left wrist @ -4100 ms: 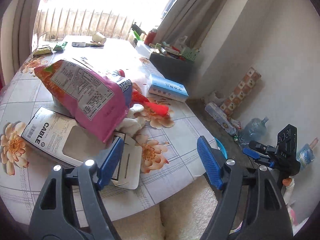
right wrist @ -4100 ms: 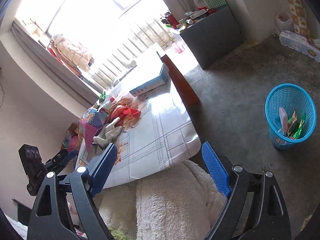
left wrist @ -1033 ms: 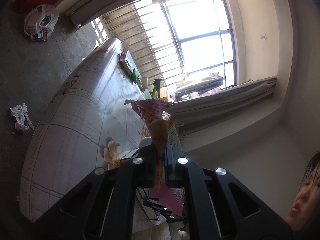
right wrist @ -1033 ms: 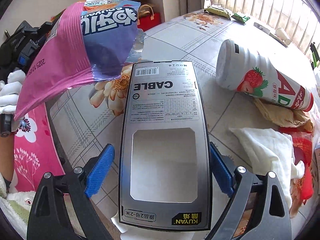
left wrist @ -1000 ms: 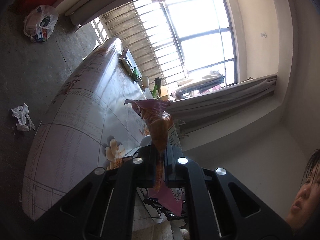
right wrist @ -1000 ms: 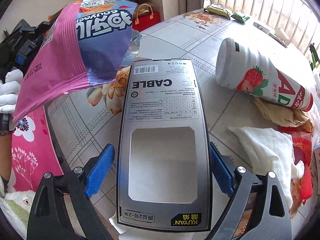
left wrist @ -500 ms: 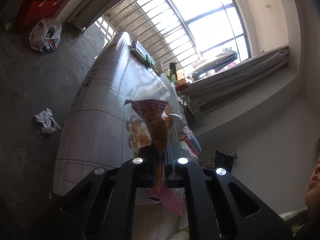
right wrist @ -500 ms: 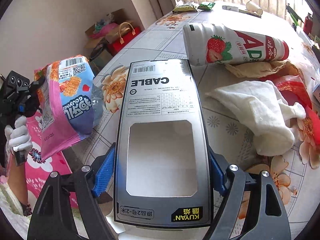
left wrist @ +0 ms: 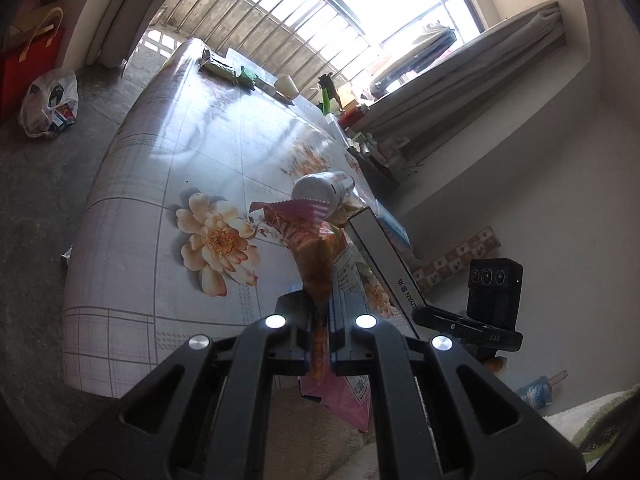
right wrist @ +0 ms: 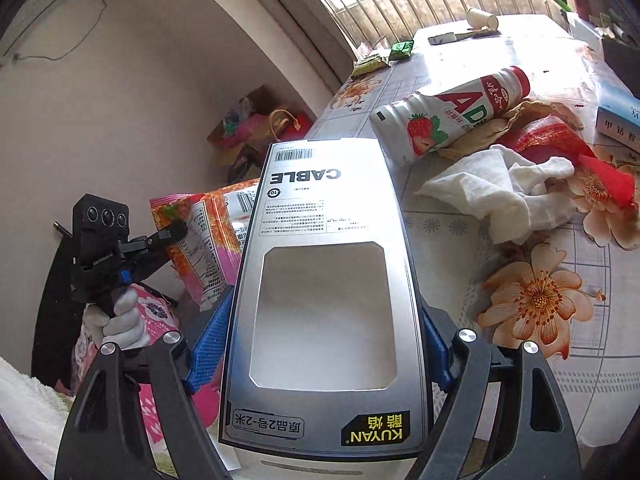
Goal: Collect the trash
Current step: 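Carry the chip bag and CABLE box to the blue wastebasket with both tools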
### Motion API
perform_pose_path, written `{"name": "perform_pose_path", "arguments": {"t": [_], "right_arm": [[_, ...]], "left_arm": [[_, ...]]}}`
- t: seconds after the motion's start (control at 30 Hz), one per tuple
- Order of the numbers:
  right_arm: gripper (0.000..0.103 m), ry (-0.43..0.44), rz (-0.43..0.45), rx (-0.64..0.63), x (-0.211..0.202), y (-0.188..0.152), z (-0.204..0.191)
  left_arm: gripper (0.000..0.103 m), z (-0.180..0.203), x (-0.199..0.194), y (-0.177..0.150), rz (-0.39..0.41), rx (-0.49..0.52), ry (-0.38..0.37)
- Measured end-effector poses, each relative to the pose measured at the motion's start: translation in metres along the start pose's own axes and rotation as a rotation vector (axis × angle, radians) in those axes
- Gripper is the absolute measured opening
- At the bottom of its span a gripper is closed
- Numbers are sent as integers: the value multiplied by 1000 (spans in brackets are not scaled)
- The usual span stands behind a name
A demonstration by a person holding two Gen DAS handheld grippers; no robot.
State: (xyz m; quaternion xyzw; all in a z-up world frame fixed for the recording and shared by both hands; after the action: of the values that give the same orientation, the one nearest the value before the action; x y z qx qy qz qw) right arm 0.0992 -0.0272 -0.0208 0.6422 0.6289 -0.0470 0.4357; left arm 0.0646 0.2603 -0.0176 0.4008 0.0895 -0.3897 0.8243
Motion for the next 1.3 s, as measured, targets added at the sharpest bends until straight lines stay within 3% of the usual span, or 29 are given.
{"name": "perform_pose_path", "arguments": {"t": [0.23,0.43,0.87,1.07,1.3], "right_arm": [[78,47,110,16,-46,-3,-3],[78,39,247,62,-115,-16,15],[78,-124,551,381,-259,-87,132],[78,-206,693,590,-314,-134,202],[78,-268,825,833,-368,-206,274]], "left_arm": [[4,49,19,10,-17,68,-76],[4,109,64,13,-81,164,-187],[4,230,219,-11,-330,303,-319],[4,289,285,-30,-423,388,-330],[4,361,368,-69,-499,571,-231]]}}
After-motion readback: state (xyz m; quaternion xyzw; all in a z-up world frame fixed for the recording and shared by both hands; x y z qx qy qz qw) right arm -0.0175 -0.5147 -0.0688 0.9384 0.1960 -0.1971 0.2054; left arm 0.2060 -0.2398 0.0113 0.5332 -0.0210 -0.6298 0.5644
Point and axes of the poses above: each gripper's, at about its wrist camera, not at the fingertips, and x roughly the way its jaws point, z to its right, y to its top, the point moved 5 cm from there along x, roughly the way its jaws point, and after that the axes turned 3 degrees about x, right-handed, at the moved point
